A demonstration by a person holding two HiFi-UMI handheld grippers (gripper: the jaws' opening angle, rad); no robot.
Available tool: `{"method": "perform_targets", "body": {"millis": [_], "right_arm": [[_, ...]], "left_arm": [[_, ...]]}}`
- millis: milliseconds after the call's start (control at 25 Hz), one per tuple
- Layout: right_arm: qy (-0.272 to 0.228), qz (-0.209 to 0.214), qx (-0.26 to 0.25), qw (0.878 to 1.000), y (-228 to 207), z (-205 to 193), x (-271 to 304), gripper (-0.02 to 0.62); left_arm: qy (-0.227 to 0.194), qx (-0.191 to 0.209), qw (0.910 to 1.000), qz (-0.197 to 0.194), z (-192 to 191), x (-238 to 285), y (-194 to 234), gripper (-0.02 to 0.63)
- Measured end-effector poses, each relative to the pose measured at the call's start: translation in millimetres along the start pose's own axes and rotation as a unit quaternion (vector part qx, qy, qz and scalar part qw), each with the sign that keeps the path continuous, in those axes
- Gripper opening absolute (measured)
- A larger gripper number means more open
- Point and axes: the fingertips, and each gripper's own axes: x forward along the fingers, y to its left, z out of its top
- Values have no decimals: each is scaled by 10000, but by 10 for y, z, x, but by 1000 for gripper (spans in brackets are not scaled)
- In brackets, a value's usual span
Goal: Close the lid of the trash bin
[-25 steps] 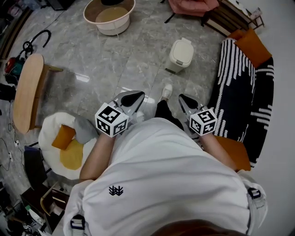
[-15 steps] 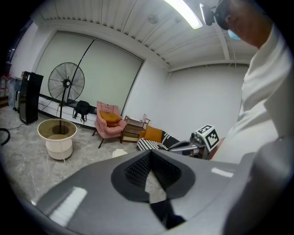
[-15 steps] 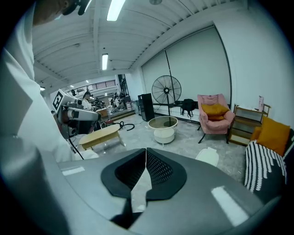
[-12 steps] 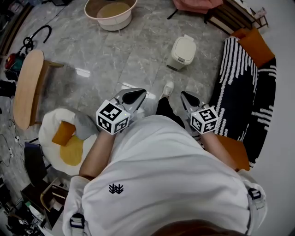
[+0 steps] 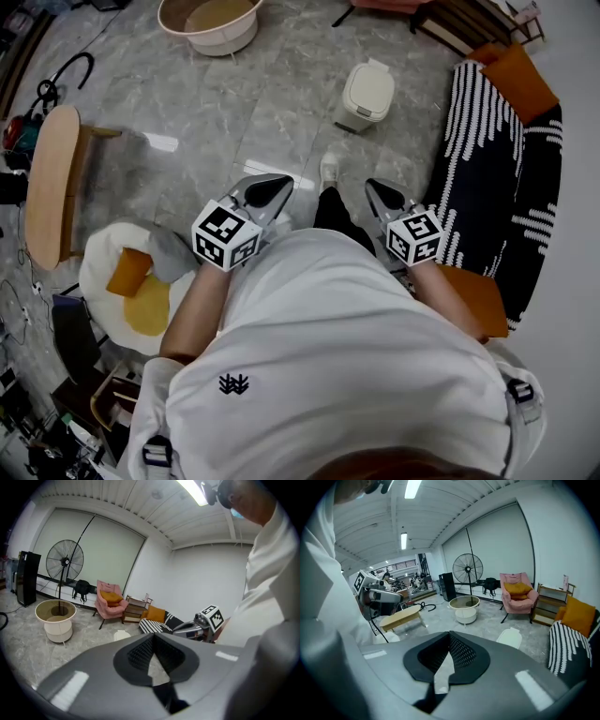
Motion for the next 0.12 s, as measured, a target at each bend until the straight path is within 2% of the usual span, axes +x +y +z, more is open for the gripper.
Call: {"method": "perform_targets", "body": {"millis": [120], "right_arm": [[37, 23, -28, 10000, -112, 28, 80, 3]], "left_arm": [[29, -1, 10000, 4, 26, 95, 68, 57]]}}
